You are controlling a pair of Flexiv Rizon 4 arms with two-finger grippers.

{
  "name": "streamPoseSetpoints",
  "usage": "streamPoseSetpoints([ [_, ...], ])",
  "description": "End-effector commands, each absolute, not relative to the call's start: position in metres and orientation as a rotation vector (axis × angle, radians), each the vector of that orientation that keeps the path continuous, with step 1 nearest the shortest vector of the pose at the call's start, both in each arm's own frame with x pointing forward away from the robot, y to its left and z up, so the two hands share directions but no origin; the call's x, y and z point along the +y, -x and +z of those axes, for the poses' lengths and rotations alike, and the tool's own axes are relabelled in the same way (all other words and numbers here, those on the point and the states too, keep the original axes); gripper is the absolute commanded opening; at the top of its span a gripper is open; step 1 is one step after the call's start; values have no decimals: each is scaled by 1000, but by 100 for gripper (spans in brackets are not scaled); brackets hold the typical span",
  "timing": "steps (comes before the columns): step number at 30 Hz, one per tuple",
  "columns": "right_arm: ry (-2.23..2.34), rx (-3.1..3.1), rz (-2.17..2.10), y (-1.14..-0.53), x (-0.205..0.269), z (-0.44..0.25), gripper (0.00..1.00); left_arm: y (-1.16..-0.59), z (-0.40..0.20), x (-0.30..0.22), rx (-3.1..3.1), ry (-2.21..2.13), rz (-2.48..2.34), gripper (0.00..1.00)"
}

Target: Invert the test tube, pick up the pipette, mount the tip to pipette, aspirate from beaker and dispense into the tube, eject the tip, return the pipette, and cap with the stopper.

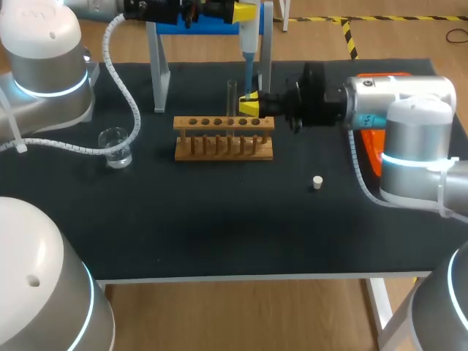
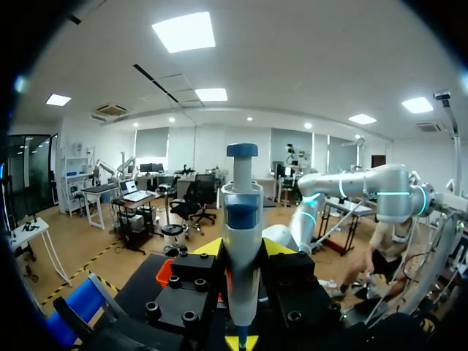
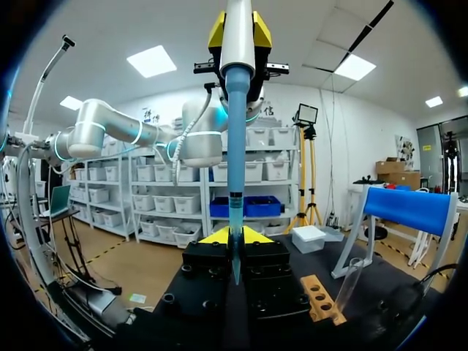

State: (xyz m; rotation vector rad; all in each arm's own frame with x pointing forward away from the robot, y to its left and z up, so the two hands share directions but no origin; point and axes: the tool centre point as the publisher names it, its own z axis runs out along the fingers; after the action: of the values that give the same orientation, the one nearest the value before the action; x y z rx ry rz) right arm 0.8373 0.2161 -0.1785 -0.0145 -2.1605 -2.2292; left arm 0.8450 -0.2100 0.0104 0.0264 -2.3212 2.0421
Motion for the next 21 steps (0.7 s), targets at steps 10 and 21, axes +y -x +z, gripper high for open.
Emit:
streamPoseSetpoints([
  [10, 10, -2182, -2198, -833, 217, -173, 85, -844, -1, -210, -2322, -27, 2040, 0],
  [21, -34, -2229, -2110, -816, 198, -194, 100, -844, -1, -210, -2322, -27, 2040, 0],
])
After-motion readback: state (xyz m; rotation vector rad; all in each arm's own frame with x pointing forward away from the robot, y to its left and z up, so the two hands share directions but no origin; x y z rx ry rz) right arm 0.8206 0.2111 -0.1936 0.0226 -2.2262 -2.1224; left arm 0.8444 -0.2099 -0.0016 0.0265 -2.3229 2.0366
